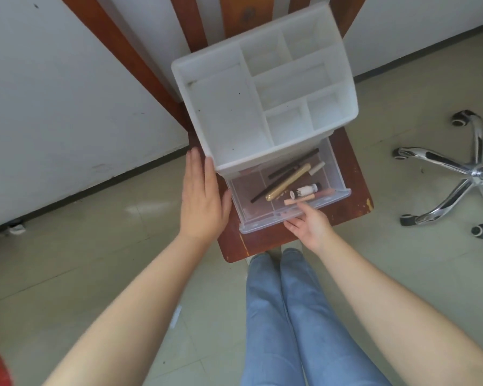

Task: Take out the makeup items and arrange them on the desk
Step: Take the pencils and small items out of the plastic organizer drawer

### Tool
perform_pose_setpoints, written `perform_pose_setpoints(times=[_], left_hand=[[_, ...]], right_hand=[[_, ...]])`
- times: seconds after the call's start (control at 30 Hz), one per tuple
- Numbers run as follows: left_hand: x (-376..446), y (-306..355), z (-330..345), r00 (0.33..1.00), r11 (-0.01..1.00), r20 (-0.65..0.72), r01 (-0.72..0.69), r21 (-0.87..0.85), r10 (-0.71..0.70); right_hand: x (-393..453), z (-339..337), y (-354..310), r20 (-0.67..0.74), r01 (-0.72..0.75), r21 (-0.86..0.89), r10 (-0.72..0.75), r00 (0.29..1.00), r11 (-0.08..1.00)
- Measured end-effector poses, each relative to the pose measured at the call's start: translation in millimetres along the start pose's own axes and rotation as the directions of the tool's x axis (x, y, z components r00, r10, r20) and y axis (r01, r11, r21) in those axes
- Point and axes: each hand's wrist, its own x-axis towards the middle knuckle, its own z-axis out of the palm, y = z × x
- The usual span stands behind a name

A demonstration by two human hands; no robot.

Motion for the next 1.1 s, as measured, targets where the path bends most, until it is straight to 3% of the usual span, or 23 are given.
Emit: perform_pose_setpoints(times=[0.07,0.1,0.17,0.23,0.27,0.33,0.4,0.5,0.57,0.63,0.9,1.1], left_hand=[[-24,25,3,0.948,0.95,0.198,0.279,-0.137,-0.25],[-34,36,5,0.859,0.881,0.367,0.441,-0.172,-0.358],[-50,53,17,0.654,0.717,0.602,0.672,-0.185,-0.458],[-52,63,28,0.563,0.571,0.641,0.789,-0.228,-0.522],[-50,66,32,0.534,0.514,0.626,0.824,-0.236,-0.568],[-45,67,37,0.463,0.424,0.604,0.879,-0.219,-0.649],[-40,65,42,0.415,0.361,0.587,0.908,-0.215,-0.695],[-36,64,41,0.411,0.349,0.561,0.911,-0.221,-0.719],[-34,63,41,0.424,0.367,0.552,0.904,-0.217,-0.718],[-34,63,38,0.437,0.387,0.554,0.897,-0.213,-0.709],[-31,63,35,0.431,0.395,0.58,0.897,-0.196,-0.691],[-30,63,33,0.431,0.423,0.599,0.891,-0.165,-0.675]], right_hand=[[-8,-3,-7,0.012,-0.054,-0.299,0.061,0.998,0.953],[-14,-4,-11,0.016,-0.076,-0.491,0.096,0.995,0.868],[-28,-9,-20,0.057,-0.032,-0.797,0.127,0.99,0.604],[-34,-14,-31,0.18,0.166,-0.939,0.02,0.983,0.3],[-33,-15,-39,0.281,0.291,-0.95,-0.099,0.955,0.115],[-24,-12,-56,0.519,0.451,-0.848,-0.262,0.814,-0.278],[-10,-3,-71,0.666,0.486,-0.681,-0.187,0.722,-0.548],[14,10,-80,0.686,0.391,-0.398,0.014,0.727,-0.83],[18,17,-77,0.673,0.303,-0.253,0.058,0.738,-0.919],[19,21,-73,0.649,0.266,-0.215,0.066,0.758,-0.94],[18,37,-72,0.633,0.246,-0.217,0.056,0.772,-0.945],[21,32,-77,0.667,0.254,-0.205,0.055,0.743,-0.945]])
